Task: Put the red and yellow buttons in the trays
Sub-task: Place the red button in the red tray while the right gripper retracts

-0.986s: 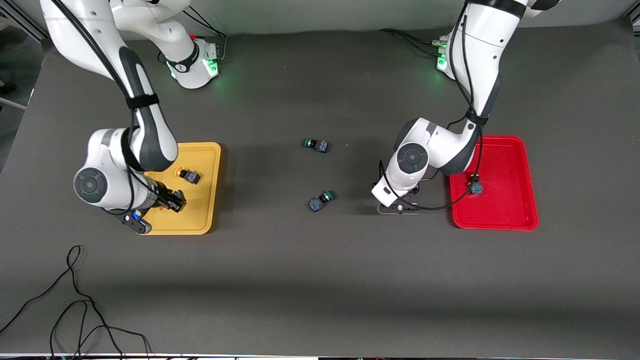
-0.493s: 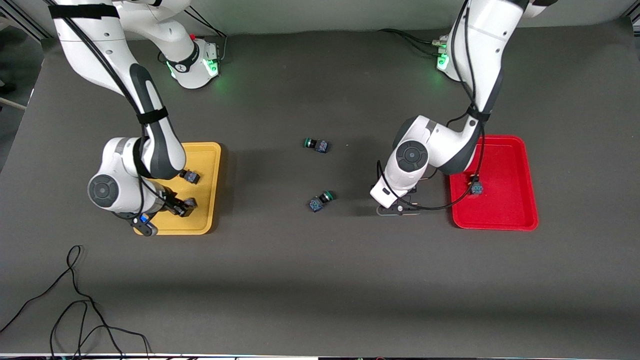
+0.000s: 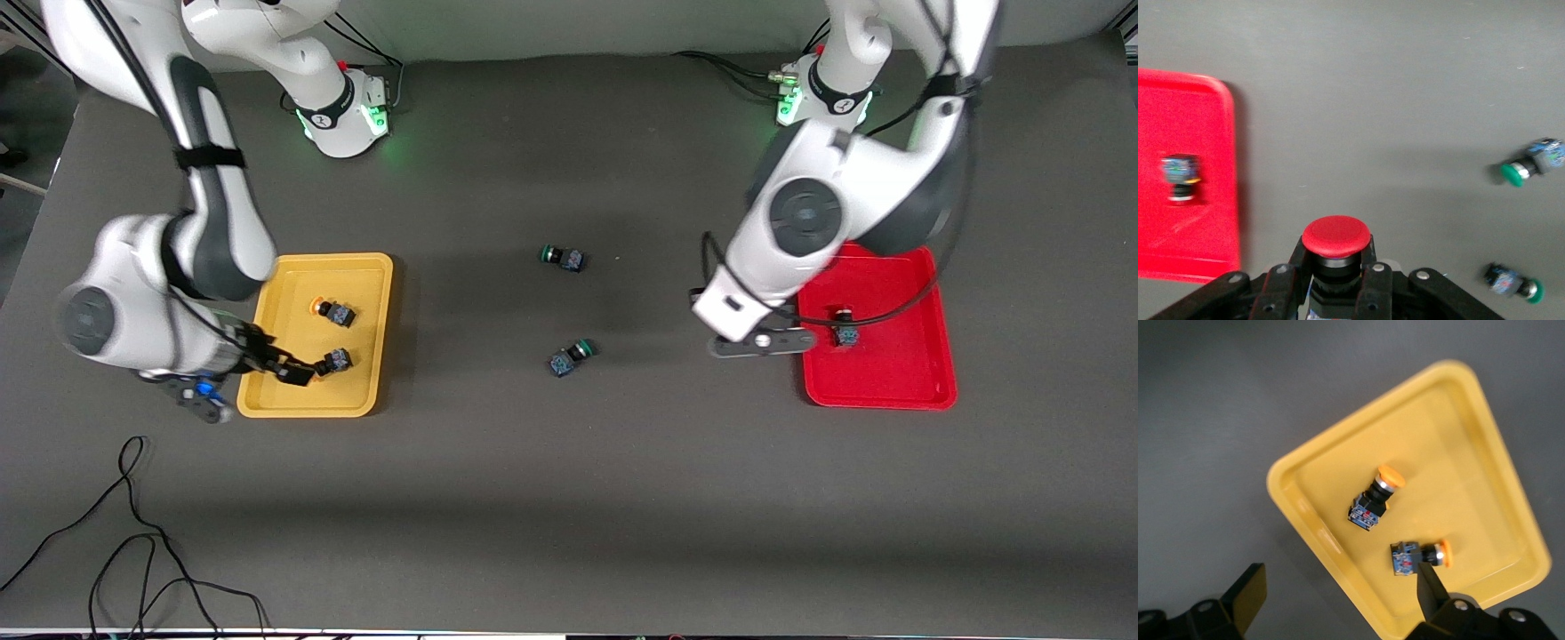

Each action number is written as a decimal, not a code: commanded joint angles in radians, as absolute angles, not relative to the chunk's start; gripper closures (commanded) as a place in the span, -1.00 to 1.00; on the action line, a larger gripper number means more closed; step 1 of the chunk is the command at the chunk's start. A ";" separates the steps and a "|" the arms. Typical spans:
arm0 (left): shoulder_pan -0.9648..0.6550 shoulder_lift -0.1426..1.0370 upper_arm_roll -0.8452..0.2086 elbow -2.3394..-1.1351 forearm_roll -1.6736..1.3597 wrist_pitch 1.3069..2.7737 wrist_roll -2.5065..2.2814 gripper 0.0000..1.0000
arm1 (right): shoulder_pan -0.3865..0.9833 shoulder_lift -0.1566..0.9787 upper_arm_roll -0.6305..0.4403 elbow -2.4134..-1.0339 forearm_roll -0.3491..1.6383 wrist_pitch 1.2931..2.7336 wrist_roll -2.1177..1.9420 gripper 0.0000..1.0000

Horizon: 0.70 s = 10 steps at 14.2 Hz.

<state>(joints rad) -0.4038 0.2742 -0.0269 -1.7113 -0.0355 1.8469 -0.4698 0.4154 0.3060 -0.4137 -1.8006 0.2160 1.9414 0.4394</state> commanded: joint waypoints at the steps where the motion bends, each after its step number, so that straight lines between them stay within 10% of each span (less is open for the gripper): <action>1: -0.231 0.195 -0.028 -1.826 -0.049 1.825 -0.231 0.64 | 0.365 0.255 -0.416 -1.674 0.189 1.819 0.290 -1.00; 6: 0.078 0.162 -0.028 -1.960 -0.002 1.911 0.191 0.62 | 0.315 0.174 -0.359 -1.474 0.153 1.566 0.152 -1.00; 10: 0.127 0.219 -0.026 -2.267 0.067 2.383 0.222 0.61 | 0.200 0.068 -0.134 -1.502 0.017 1.566 0.086 -1.00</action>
<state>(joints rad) 0.1149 0.2125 -0.0115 -2.1080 0.0324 2.1886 0.2124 0.2558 0.1199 -0.2290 -1.4765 0.0582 1.5747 0.1284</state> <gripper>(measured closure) 0.674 0.000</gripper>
